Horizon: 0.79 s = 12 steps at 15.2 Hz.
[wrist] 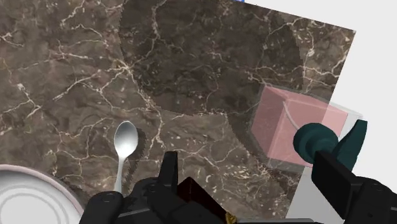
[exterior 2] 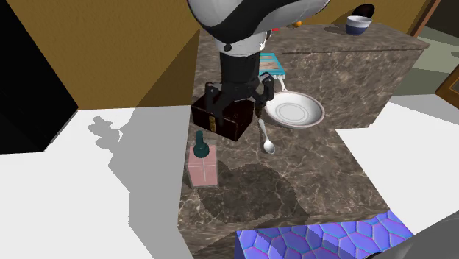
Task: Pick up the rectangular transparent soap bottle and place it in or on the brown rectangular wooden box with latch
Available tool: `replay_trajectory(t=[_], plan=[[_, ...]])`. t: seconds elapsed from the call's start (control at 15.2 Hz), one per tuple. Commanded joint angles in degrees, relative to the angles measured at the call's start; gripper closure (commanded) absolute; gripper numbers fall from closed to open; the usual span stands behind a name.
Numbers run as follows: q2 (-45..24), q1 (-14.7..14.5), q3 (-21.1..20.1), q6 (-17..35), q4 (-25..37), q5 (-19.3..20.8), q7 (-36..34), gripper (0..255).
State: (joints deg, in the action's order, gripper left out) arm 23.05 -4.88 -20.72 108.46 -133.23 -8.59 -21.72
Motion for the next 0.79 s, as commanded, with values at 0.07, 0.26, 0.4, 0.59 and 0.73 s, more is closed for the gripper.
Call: replay_trajectory(t=[0.07,0.26,0.4,0.59,0.73], plan=[[-5.27,-0.65,-2.94,2.36,2.47,-0.57,-4.08,0],[-11.15,-1.15,-5.56,4.51,5.69,-0.16,-8.10,0],[-15.29,-1.57,-7.15,5.80,8.15,0.56,-10.89,0],[-16.20,-1.74,-7.39,7.49,7.28,0.77,-11.30,0],[-16.74,-1.81,-7.56,9.07,6.21,0.91,-11.44,0]])
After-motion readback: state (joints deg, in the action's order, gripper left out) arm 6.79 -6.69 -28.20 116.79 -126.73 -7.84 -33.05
